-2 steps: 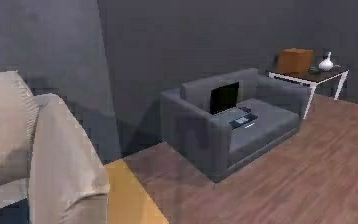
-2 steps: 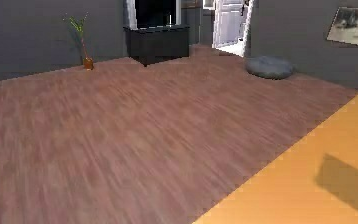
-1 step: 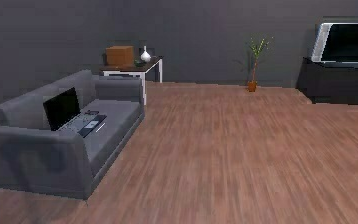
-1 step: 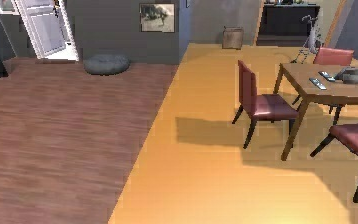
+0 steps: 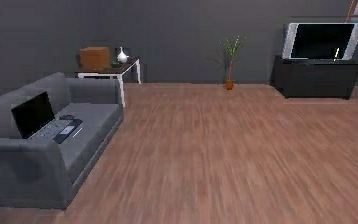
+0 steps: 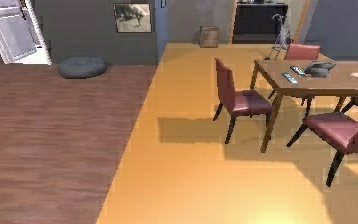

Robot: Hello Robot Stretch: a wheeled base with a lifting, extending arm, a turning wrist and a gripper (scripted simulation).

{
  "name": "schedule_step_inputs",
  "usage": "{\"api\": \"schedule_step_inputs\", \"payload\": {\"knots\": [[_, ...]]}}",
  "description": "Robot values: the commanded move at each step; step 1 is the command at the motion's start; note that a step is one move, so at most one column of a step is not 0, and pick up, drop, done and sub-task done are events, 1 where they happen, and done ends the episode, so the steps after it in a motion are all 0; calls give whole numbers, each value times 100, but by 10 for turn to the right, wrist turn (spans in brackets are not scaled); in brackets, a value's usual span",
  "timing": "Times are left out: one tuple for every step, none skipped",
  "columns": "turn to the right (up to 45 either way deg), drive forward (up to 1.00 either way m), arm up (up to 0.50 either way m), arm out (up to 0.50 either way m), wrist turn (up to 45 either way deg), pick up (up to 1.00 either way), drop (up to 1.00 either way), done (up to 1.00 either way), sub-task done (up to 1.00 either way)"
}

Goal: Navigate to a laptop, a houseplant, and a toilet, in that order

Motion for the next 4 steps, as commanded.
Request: {"api": "schedule_step_inputs", "payload": {"knots": [[0, 100, 0, 0, 0, 0, 0, 0, 0], [30, 0, 0, 0, 0, 0, 0, 0, 0], [0, 100, 0, 0, 0, 0, 0, 0, 0], [0, 100, 0, 0, 0, 0, 0, 0, 0]]}}
